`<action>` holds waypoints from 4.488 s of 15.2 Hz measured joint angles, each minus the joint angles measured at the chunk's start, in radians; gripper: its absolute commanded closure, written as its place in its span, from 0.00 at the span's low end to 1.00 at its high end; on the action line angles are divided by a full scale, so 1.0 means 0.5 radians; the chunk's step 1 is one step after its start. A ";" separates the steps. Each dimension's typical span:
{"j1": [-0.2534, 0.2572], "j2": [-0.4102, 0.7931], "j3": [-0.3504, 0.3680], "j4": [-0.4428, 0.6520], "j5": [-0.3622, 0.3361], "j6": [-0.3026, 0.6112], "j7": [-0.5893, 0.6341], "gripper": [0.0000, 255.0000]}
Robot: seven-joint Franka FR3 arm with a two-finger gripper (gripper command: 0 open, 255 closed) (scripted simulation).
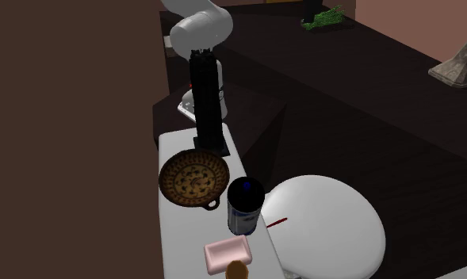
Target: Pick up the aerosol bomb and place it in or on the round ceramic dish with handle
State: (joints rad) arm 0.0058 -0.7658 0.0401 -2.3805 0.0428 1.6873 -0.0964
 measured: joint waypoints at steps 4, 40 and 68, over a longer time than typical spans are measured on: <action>-0.015 -0.076 -0.116 -0.073 -0.050 0.037 -0.155 0.00; 1.639 0.803 -3.532 0.754 0.154 0.718 -3.098 0.00; 1.734 0.780 -3.577 0.722 0.138 0.790 -3.060 1.00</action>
State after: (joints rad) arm 0.8729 -0.3756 -1.7484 -2.0194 0.1118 2.0822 -1.6267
